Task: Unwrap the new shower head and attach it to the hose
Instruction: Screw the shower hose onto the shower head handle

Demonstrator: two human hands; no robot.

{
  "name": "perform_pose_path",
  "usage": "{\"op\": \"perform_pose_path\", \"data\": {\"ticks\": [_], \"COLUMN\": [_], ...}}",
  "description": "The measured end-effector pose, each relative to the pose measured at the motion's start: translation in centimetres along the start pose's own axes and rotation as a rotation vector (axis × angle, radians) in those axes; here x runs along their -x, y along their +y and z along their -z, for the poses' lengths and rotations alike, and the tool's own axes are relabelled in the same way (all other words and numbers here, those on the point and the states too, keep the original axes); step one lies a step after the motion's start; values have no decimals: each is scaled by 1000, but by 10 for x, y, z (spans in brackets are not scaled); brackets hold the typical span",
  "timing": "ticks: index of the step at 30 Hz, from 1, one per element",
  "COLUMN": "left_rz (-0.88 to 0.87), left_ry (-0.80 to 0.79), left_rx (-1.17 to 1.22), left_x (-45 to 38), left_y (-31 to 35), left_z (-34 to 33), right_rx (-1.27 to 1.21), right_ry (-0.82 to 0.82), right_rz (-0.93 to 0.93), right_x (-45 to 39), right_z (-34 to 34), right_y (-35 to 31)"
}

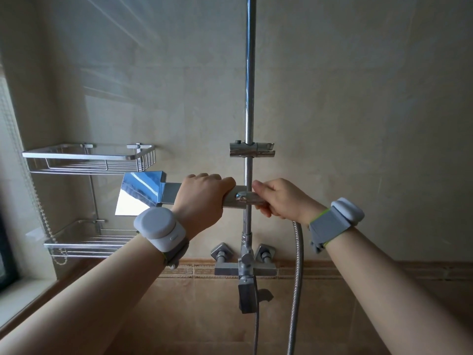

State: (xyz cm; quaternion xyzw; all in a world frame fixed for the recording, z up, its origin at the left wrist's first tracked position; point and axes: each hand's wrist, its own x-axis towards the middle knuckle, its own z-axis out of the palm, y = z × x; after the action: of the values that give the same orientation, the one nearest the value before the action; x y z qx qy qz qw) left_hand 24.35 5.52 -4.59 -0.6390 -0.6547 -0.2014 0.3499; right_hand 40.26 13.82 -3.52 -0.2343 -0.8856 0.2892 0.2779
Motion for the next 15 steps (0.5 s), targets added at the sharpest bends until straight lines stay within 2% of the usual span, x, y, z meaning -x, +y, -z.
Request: {"op": "perform_pose_path", "data": {"ticks": [4,10,15], "left_rz": [15,14,7], "left_ry": [-10,2,48], "left_rx": [4,38,60], "left_x": [-1,-2,0], "left_y": [-1,-2,1], "left_z": [-1,-4,-6], "right_rx": [-65,16,16], "right_ry": [-54,14,-16], "right_rz": [25,70,49], "right_x": [4,0,-3], "right_z": [2,0,3], "right_y": [-2,3,7]}}
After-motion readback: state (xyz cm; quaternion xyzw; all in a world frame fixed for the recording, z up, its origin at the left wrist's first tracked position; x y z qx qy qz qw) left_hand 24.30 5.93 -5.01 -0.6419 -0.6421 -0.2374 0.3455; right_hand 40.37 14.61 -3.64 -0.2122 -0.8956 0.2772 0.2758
